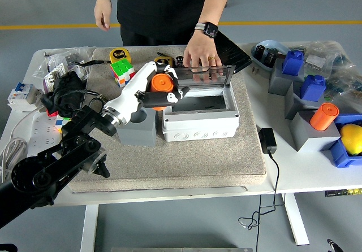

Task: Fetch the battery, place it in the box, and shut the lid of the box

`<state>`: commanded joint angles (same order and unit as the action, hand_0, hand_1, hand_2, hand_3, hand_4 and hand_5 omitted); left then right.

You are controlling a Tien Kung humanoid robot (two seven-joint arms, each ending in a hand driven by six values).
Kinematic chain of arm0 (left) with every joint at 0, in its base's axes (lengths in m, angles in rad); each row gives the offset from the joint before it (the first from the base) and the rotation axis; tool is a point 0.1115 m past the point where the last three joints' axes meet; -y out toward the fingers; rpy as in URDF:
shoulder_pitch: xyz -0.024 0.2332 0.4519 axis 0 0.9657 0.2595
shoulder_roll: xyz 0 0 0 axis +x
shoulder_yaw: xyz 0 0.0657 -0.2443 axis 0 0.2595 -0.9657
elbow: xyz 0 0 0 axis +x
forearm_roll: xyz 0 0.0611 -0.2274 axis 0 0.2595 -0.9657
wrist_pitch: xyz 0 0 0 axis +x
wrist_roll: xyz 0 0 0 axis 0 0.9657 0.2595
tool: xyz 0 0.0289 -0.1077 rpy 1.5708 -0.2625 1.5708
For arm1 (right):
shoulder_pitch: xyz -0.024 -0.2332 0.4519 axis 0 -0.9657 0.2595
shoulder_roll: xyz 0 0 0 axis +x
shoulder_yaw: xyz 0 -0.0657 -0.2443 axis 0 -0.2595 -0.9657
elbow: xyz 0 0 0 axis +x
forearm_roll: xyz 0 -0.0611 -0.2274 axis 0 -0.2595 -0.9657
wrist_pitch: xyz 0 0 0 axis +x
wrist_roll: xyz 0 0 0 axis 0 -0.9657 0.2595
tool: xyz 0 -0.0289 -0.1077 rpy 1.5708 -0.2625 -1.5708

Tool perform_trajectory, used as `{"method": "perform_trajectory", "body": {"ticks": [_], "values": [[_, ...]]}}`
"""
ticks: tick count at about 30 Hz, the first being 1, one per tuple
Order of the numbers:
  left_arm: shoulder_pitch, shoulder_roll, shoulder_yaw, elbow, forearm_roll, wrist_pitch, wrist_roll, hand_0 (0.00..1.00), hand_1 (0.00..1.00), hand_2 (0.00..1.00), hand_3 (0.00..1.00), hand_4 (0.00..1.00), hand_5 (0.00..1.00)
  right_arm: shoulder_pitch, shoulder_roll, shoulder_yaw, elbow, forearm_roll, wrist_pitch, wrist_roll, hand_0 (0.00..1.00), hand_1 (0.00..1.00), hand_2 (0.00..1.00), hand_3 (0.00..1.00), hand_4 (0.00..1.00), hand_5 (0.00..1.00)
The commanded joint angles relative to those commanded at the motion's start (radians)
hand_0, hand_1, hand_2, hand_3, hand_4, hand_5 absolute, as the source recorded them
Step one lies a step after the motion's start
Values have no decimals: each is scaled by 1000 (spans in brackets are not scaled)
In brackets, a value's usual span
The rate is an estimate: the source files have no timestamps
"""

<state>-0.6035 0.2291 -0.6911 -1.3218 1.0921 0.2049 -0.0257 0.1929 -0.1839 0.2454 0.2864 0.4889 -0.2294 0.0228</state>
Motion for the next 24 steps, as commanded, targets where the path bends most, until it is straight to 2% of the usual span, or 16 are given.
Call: {"method": "perform_trajectory", "body": {"ticks": [2, 5, 6, 11, 12, 17, 18, 23, 24], "values": [[-50, -13, 27, 13, 30, -24, 65, 228, 202, 182, 179, 263, 2, 1, -1, -5, 0, 3, 0, 0, 661, 640, 648, 539, 885, 444], [-114, -37, 64, 47, 65, -45, 134, 228, 202, 182, 179, 263, 2, 3, -4, -5, 0, 5, -1, 0, 661, 640, 648, 539, 885, 444], [-127, -42, 72, 55, 71, -49, 151, 233, 216, 190, 181, 348, 2, 3, -4, -5, 0, 5, -1, 0, 661, 640, 648, 539, 884, 444], [-211, -85, 130, 124, 89, -85, 231, 233, 216, 190, 181, 348, 2, 2, -7, -11, 0, 11, -1, -1, 661, 640, 648, 539, 884, 444], [-223, -93, 140, 135, 96, -90, 244, 237, 218, 198, 180, 419, 2, 2, -7, -13, 0, 13, -1, -1, 660, 640, 648, 538, 884, 442], [-282, -142, 194, 197, 122, -108, 283, 237, 218, 198, 180, 419, 2, 3, -9, -17, 0, 15, -2, 1, 660, 640, 648, 538, 884, 442], [-294, -154, 207, 210, 120, -107, 282, 236, 222, 206, 190, 483, 2, 3, -10, -17, 1, 14, -3, 2, 660, 640, 648, 539, 884, 444], [-331, -192, 247, 260, 134, -100, 278, 236, 222, 206, 190, 483, 2, 5, -11, -22, 2, 12, -7, 6, 660, 640, 648, 539, 884, 444], [-336, -197, 251, 270, 133, -99, 275, 239, 228, 215, 228, 537, 2, 6, -12, -21, 2, 11, -8, 7, 661, 640, 648, 539, 884, 444]]}}
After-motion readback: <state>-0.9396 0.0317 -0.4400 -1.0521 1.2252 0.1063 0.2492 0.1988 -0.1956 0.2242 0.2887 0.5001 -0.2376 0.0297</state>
